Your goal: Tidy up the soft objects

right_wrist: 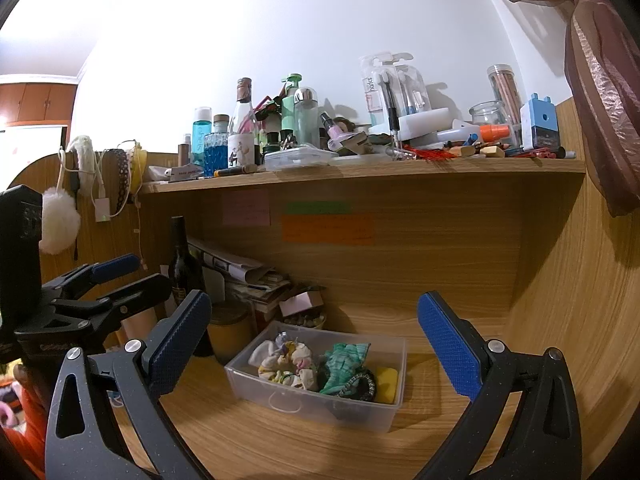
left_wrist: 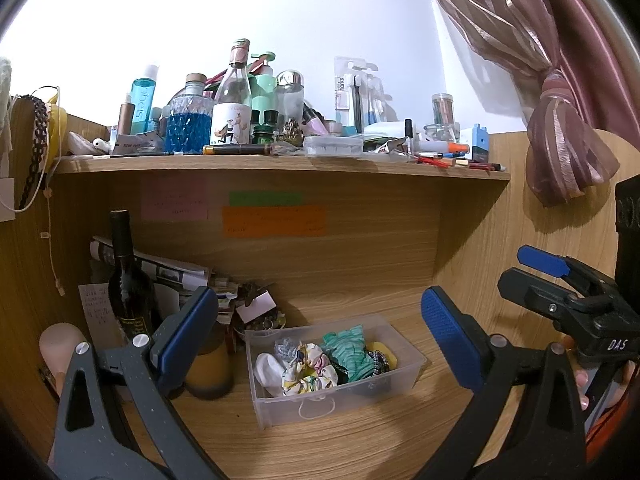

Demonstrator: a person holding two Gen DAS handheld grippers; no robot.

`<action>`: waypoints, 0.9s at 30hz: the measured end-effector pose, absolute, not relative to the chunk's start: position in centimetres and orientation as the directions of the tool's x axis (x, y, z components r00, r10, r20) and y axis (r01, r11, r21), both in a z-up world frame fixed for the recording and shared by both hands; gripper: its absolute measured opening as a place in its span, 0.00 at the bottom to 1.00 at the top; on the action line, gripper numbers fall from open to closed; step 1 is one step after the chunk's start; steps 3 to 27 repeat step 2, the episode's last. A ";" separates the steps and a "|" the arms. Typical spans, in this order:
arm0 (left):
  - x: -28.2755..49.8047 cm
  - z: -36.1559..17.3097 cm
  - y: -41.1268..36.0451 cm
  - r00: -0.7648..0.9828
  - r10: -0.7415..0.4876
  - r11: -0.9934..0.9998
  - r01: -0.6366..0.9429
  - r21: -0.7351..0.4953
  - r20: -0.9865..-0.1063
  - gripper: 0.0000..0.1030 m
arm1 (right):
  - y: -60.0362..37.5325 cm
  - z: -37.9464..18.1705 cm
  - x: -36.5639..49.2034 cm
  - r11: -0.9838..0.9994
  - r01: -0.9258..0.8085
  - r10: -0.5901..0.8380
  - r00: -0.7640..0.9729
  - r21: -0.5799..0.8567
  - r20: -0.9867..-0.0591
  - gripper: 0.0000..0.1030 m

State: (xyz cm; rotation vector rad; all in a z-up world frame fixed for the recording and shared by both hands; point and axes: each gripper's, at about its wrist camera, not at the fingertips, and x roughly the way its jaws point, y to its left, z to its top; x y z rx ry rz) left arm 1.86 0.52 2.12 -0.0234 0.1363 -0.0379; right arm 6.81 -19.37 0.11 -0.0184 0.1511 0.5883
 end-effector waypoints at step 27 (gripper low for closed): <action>1.9 2.1 0.6 0.990 -0.041 0.999 0.037 -0.028 -0.138 1.00 | -19.3 0.1 6.9 0.831 -0.555 0.552 0.820 0.026 -0.148 1.00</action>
